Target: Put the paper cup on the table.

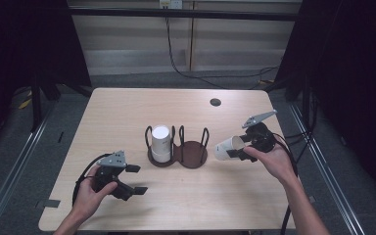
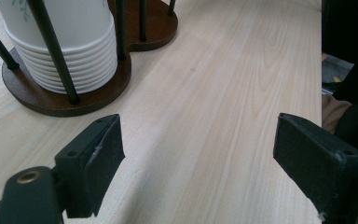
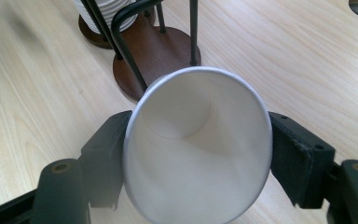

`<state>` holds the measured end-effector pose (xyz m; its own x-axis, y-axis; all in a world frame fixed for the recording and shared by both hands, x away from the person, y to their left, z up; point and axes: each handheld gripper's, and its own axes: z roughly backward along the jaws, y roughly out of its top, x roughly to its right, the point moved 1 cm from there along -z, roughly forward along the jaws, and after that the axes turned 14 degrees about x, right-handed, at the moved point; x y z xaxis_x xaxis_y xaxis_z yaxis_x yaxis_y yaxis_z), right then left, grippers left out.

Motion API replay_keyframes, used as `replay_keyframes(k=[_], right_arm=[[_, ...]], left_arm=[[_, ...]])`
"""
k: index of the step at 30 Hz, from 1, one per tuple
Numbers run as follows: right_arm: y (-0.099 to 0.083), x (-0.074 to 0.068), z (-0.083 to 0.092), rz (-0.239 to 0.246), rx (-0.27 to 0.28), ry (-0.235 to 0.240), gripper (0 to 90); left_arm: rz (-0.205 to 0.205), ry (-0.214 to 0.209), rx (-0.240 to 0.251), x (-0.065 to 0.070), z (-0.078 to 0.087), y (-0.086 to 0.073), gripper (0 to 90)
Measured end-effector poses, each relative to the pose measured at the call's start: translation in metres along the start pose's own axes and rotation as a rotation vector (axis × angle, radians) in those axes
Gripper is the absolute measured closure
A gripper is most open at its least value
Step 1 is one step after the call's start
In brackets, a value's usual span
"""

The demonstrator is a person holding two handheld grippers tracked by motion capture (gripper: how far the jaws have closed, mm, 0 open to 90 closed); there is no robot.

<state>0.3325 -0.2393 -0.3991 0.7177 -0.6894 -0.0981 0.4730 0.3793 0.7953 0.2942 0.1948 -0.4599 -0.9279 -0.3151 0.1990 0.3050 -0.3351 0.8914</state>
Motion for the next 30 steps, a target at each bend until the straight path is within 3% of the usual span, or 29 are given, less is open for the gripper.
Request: replay_keyframes(k=[5,14,23,30], right_arm=[[0.005,0.005,-0.005,0.004,-0.023,0.005,27.2],[0.014,0.015,-0.013,-0.001,-0.111,-0.033,27.1],[0.014,0.022,-0.021,-0.003,-0.173,-0.060,26.7],[0.016,0.028,-0.024,-0.002,-0.209,-0.086,26.3]], left_arm=[[-0.010,0.012,-0.003,0.001,0.000,0.000,16.2],[-0.015,0.006,-0.011,0.000,0.000,0.000,16.2],[-0.014,0.018,0.004,-0.001,0.002,0.000,16.2],[-0.018,0.007,-0.013,0.000,0.000,-0.001,16.2]])
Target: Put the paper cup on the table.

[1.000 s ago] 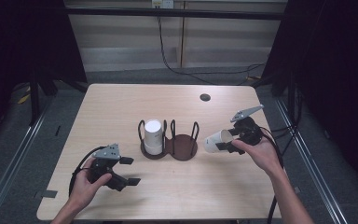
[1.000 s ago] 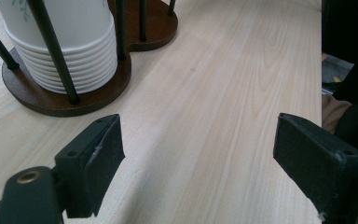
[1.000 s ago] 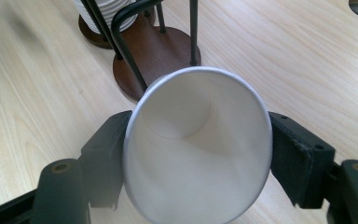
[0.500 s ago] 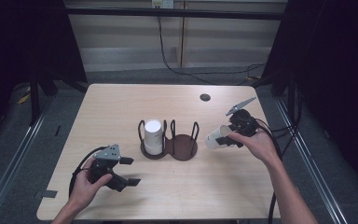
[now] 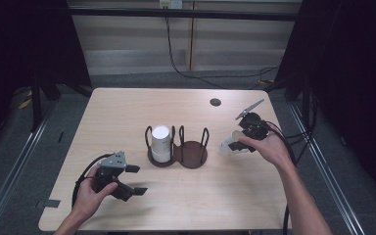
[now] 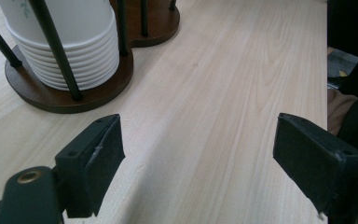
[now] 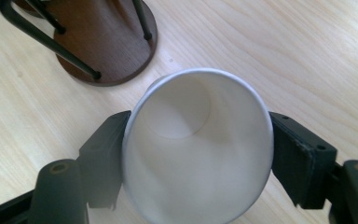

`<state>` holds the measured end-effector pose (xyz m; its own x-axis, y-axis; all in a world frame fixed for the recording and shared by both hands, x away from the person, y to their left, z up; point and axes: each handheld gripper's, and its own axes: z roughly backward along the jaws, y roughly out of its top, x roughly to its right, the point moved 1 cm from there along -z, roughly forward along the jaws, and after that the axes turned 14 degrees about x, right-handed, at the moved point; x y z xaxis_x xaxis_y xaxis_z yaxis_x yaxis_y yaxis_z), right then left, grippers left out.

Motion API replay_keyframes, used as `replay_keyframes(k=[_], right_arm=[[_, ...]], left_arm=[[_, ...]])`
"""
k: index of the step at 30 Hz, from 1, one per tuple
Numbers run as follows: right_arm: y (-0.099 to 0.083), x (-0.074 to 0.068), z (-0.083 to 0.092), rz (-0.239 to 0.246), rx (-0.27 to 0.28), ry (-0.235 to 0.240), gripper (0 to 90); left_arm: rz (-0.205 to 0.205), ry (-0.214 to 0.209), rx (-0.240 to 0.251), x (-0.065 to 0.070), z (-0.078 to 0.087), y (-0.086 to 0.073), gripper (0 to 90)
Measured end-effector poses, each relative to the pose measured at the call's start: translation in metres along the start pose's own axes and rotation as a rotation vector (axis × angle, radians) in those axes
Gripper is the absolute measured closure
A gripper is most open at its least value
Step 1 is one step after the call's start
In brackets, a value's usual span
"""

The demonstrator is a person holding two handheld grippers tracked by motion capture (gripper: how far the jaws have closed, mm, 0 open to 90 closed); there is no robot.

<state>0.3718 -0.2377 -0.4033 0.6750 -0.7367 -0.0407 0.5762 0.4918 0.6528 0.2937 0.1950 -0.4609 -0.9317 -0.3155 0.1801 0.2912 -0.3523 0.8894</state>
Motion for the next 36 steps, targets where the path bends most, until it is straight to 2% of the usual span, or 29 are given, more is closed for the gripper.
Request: replay_keyframes(k=[6,20,23,25,33,36], right_arm=[[-0.002,0.004,-0.007,0.004,-0.055,-0.026,25.7],[-0.006,0.011,-0.020,0.003,-0.135,-0.052,25.0],[-0.007,0.011,-0.022,0.011,-0.140,-0.051,24.8],[-0.006,0.011,-0.024,0.000,-0.148,-0.061,24.0],[-0.003,0.011,-0.029,-0.008,-0.130,-0.073,22.6],[-0.002,0.012,-0.031,0.006,-0.122,-0.078,21.9]], left_arm=[[0.004,-0.001,0.001,0.000,0.000,0.000,16.2],[0.007,-0.003,-0.004,-0.001,0.000,-0.001,16.2],[0.004,-0.004,-0.006,-0.001,0.000,-0.001,16.2],[0.002,-0.002,-0.007,-0.001,0.000,-0.001,16.2],[0.009,-0.001,-0.002,-0.002,0.001,-0.001,16.2],[0.006,-0.002,-0.007,-0.002,0.001,-0.001,16.2]])
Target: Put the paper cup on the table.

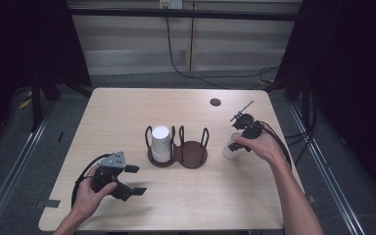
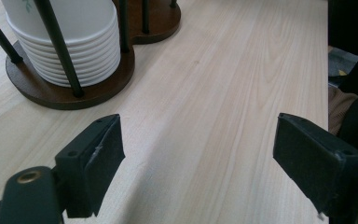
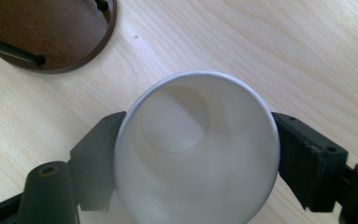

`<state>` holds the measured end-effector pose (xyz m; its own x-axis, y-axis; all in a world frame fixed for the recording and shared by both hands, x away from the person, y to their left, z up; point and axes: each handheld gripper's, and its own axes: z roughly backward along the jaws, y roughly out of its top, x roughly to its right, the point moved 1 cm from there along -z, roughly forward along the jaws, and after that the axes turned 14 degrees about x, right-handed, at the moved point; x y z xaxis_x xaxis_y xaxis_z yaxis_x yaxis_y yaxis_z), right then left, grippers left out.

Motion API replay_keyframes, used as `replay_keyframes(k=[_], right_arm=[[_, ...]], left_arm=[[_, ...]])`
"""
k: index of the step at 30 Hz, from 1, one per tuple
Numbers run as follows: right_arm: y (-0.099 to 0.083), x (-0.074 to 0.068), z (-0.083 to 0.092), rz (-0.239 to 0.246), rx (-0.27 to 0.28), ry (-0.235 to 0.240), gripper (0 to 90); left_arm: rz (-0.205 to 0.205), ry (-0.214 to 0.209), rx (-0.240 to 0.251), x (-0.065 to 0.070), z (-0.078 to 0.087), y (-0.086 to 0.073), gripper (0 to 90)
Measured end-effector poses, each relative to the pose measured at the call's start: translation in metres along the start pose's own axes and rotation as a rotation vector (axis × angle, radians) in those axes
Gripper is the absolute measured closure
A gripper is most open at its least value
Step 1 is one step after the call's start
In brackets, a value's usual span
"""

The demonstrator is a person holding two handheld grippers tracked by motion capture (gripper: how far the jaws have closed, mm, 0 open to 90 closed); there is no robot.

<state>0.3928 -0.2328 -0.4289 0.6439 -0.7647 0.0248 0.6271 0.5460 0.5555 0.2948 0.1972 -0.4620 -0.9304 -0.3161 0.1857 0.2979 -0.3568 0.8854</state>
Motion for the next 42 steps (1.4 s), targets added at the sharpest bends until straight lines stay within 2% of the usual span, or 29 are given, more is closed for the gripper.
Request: replay_keyframes(k=[18,23,26,32,36,37,42], right_arm=[[0.003,-0.005,-0.003,-0.025,0.027,0.014,17.2],[0.001,-0.004,-0.002,-0.054,0.065,0.035,15.0],[0.000,-0.004,-0.001,-0.058,0.080,0.030,14.7],[-0.002,-0.005,0.003,-0.096,0.138,0.040,13.9],[-0.001,-0.007,0.008,-0.099,0.175,0.049,14.0],[0.000,-0.008,0.009,-0.100,0.189,0.042,13.8],[0.001,-0.008,0.017,-0.120,0.254,0.012,14.1]], left_arm=[[0.004,0.000,-0.002,0.000,0.000,0.000,16.2],[0.007,-0.004,0.001,0.001,-0.001,0.000,16.2],[0.004,-0.004,-0.003,0.001,-0.001,0.000,16.2],[0.001,-0.001,0.000,0.001,-0.001,0.001,16.2],[0.001,0.002,0.006,0.001,-0.001,0.002,16.2],[0.008,0.005,0.018,0.001,-0.001,0.003,16.2],[0.007,0.007,0.015,0.002,0.000,0.004,16.2]])
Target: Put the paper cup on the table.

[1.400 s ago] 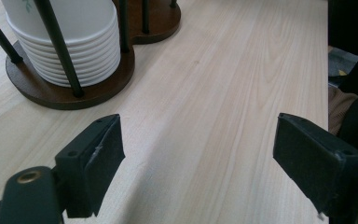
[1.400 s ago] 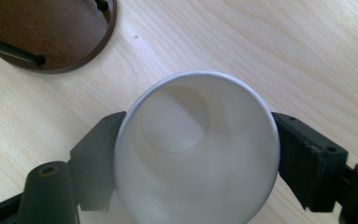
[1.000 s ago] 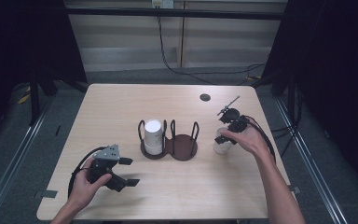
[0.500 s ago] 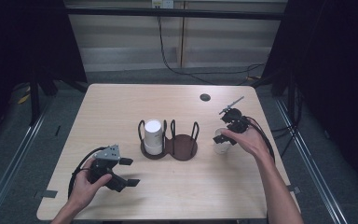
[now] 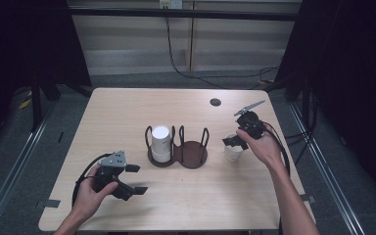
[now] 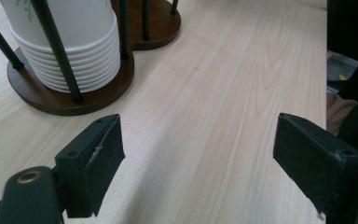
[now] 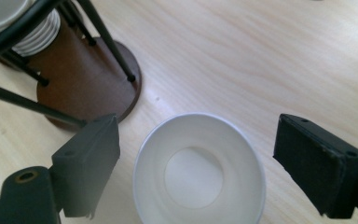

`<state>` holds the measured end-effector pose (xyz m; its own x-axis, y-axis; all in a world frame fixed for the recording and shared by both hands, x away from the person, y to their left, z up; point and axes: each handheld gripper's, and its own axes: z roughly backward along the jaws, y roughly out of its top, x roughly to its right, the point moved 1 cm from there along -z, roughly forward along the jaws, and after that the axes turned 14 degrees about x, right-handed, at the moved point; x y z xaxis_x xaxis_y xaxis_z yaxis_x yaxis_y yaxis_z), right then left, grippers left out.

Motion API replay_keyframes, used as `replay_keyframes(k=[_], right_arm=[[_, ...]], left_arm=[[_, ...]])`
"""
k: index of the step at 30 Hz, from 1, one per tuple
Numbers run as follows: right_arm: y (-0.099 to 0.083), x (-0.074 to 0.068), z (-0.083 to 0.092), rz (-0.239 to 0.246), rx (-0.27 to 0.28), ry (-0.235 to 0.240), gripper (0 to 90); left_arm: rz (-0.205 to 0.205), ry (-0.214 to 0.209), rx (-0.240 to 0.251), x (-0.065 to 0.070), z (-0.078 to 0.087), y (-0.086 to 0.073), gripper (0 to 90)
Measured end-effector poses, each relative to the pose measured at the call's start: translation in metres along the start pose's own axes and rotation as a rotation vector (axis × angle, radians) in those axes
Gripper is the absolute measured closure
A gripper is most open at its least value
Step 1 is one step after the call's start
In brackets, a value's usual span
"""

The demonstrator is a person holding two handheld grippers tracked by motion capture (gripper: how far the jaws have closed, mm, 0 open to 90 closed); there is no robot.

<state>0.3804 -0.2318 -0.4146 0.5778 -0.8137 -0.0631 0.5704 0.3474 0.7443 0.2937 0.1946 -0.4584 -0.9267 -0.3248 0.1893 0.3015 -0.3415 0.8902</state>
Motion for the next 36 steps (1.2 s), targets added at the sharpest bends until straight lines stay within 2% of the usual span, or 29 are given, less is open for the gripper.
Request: replay_keyframes(k=[5,7,9,11,14,17,18,25,29,33,36], right_arm=[[0.001,-0.006,0.009,-0.008,0.078,-0.007,16.1],[0.002,-0.010,0.012,-0.012,0.094,-0.009,16.2],[0.001,-0.016,0.016,-0.011,0.133,-0.003,16.3],[0.000,-0.022,0.019,-0.005,0.174,-0.025,16.3],[-0.006,-0.032,0.024,-0.007,0.209,-0.015,16.4],[-0.011,-0.040,0.029,-0.024,0.277,-0.004,16.4],[-0.013,-0.044,0.030,-0.014,0.291,-0.007,16.4],[-0.026,-0.067,0.035,-0.020,0.355,0.008,16.5],[-0.037,-0.082,0.035,-0.011,0.370,0.020,16.6],[-0.046,-0.095,0.038,-0.025,0.411,0.049,16.6],[-0.050,-0.102,0.037,-0.016,0.416,0.061,16.6]], left_arm=[[-0.007,0.013,-0.001,0.002,0.004,-0.001,16.2],[-0.012,0.016,0.001,0.002,0.004,-0.001,16.2],[-0.009,0.015,0.004,0.003,0.002,-0.002,16.2],[-0.013,0.006,0.000,0.004,0.001,-0.003,16.2],[-0.007,0.004,0.001,0.004,0.000,-0.004,16.2],[-0.001,0.012,0.008,0.004,0.000,-0.004,16.2],[0.001,0.014,0.010,0.004,0.001,-0.004,16.2],[0.009,0.026,0.036,0.005,0.001,-0.006,16.2],[0.015,0.023,0.047,0.006,0.000,-0.007,16.2],[0.016,0.021,0.053,0.008,0.000,-0.007,16.3],[0.016,0.028,0.055,0.009,0.000,-0.007,16.3]])
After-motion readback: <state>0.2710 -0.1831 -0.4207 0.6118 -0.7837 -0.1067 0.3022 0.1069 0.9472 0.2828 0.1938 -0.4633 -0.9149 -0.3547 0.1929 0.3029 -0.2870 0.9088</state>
